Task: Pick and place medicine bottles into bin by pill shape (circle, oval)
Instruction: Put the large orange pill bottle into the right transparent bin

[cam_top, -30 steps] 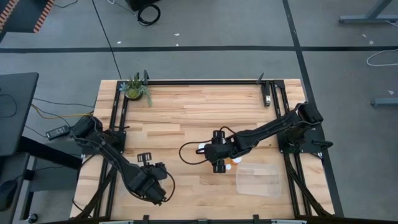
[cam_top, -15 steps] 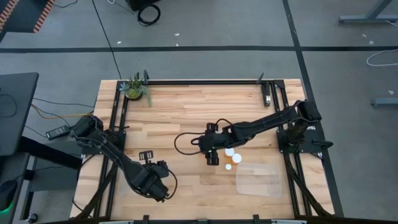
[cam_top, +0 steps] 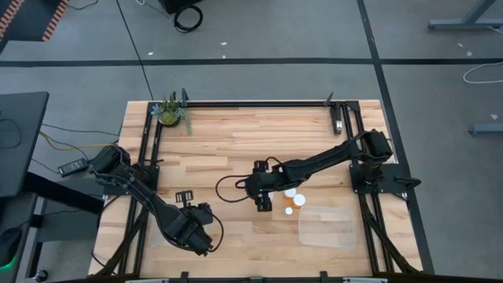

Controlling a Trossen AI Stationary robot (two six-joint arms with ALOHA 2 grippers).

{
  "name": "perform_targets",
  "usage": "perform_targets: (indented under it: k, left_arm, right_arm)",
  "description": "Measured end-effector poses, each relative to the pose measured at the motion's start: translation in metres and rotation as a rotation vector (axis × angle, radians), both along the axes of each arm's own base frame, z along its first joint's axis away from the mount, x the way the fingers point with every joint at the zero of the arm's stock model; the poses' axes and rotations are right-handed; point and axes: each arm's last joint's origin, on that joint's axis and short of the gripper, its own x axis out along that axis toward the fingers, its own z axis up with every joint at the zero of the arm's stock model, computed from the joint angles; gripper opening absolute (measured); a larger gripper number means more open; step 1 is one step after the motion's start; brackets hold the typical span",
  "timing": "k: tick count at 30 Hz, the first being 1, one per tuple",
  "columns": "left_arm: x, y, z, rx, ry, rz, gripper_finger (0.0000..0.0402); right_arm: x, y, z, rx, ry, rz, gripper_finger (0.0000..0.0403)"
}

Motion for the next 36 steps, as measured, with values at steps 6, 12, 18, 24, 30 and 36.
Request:
perform_targets:
  k: [6,12,18,24,30,36]
  left_arm:
    - [0.0,0.0,0.0,-0.001,-0.003,0.011,0.0042]
    - [0.0,0.0,0.0,-0.001,-0.004,0.017,0.0035]
    - [0.0,-0.001,0.0,-0.005,-0.009,0.018,0.004]
    - [0.0,0.0,0.0,0.001,-0.004,-0.001,0.0035]
    - [0.0,0.0,0.0,-0.001,-0.009,0.018,0.0028]
    - [0.0,0.0,0.0,0.002,-0.005,0.017,0.0035]
  right_arm:
    - [0.001,-0.006,-0.004,0.004,0.017,-0.018,0.0328]
    - [0.0,-0.01,-0.015,0.046,0.086,-0.03,0.0322]
    - [0.001,-0.01,-0.019,0.054,0.089,-0.033,0.0284]
    - [0.002,-0.013,-0.016,0.055,0.079,-0.034,0.0236]
    - [0.003,-0.014,-0.012,0.05,0.086,-0.028,0.0228]
    - [0.011,-0.004,0.02,0.038,0.093,0.006,0.0239]
